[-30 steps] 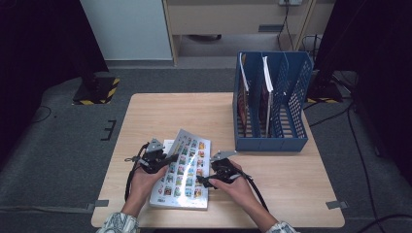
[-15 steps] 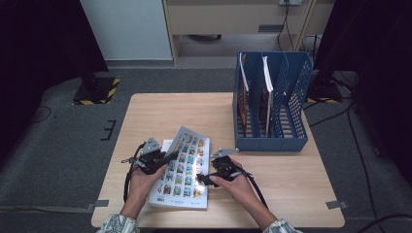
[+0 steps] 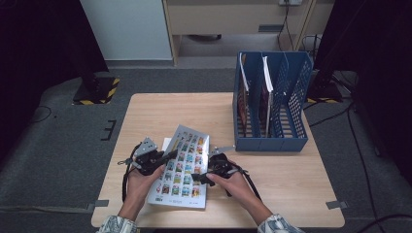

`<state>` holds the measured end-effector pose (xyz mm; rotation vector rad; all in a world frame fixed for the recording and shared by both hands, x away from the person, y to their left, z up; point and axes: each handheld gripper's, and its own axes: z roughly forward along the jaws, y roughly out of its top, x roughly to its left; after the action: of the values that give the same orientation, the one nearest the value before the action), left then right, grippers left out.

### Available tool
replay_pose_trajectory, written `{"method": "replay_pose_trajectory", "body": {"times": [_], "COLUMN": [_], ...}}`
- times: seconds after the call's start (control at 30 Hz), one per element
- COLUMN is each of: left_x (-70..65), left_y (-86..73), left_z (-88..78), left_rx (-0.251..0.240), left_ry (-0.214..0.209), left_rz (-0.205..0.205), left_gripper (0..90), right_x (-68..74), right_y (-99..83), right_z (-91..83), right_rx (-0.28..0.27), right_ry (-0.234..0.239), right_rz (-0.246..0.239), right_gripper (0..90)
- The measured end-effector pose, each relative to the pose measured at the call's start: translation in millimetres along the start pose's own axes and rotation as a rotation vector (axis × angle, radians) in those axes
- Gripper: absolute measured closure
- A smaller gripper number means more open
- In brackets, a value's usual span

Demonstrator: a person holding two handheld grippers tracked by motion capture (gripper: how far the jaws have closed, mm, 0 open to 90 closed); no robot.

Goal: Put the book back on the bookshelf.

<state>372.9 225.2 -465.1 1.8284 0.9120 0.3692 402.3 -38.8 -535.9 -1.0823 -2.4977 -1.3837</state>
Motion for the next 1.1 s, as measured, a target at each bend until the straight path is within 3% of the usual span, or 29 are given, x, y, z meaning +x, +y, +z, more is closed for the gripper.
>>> {"method": "replay_pose_trajectory", "body": {"times": [0.17, 0.23, 0.27, 0.3, 0.37, 0.4, 0.43, 0.47, 0.5, 0.53, 0.6, 0.7, 0.73, 0.77, 0.8, 0.9, 0.97, 1.1], "left_x": [4.7, 6.6, 6.6, 9.1, 10.7, 13.7, 15.2, 16.7, 16.7, 20.8, 24.6, 27.8, 30.6, 30.6, 32.0, 32.1, 32.5, 31.5], "left_y": [-4.7, -8.7, -8.7, -11.9, -13.1, -14.7, -15.8, -17.4, -17.4, -19.8, -23.3, -29.2, -37.0, -37.0, -42.2, -46.1, -47.2, -50.2], "left_z": [5.0, 9.0, 9.0, 13.3, 15.0, 17.3, 17.9, 15.9, 15.9, 8.9, 4.5, 2.2, 2.3, 2.3, 2.6, 4.8, 6.6, 8.9], "left_rx": [0.034, 0.061, 0.061, 0.08, 0.089, 0.118, 0.134, 0.129, 0.129, 0.106, 0.122, 0.16, 0.204, 0.204, 0.242, 0.28, 0.281, 0.266], "left_ry": [0.039, 0.083, 0.083, 0.134, 0.155, 0.226, 0.261, 0.291, 0.291, 0.338, 0.358, 0.349, 0.335, 0.335, 0.323, 0.306, 0.261, 0.23], "left_rz": [-0.006, 0.023, 0.023, 0.01, 0.01, 0.018, 0.013, 0.026, 0.026, 0.039, 0.028, 0.012, -0.008, -0.008, -0.013, -0.016, -0.033, -0.058], "left_gripper": [82.8, 80.6, 78.2, 71.0, 61.6, 49.8, 42.7, 40.7, 40.6, 40.1, 33.4, 33.9, 33.3, 33.3, 33.3, 32.9, 32.9, 32.8], "right_x": [-0.4, -0.7, -0.7, -0.2, 0.4, 2.2, 2.7, 2.9, 3.2, 3.0, 3.3, 3.2, 3.0, 3.0, 3.0, 2.7, 2.2, 0.3], "right_y": [-0.6, -1.6, -1.6, -1.9, -2.1, -2.6, -2.8, -3.0, -3.1, -3.2, -3.3, -3.4, -3.3, -3.3, -3.3, -3.0, -1.5, 2.0], "right_z": [1.5, 1.1, 1.1, 1.1, 1.3, 2.0, 2.1, 2.3, 2.3, 2.3, 2.2, 2.2, 2.2, 2.2, 2.2, 2.0, 2.3, 4.8], "right_rx": [-0.018, -0.026, -0.026, -0.025, -0.026, -0.024, -0.024, -0.026, -0.026, -0.027, -0.026, -0.027, -0.027, -0.027, -0.027, -0.027, -0.026, -0.028], "right_ry": [-0.001, -0.001, -0.001, -0.01, -0.014, -0.031, -0.036, -0.041, -0.042, -0.043, -0.042, -0.042, -0.042, -0.042, -0.041, -0.039, -0.038, -0.048], "right_rz": [0.006, 0.011, 0.011, 0.005, -0.001, -0.017, -0.021, -0.029, -0.031, -0.031, -0.028, -0.03, -0.032, -0.032, -0.029, -0.023, -0.011, 0.001], "right_gripper": [10.4, 10.9, 10.9, 10.9, 10.9, 10.9, 10.9, 10.9, 10.9, 10.9, 10.9, 10.9, 10.9, 10.9, 10.8, 10.4, 9.7, 9.4]}}
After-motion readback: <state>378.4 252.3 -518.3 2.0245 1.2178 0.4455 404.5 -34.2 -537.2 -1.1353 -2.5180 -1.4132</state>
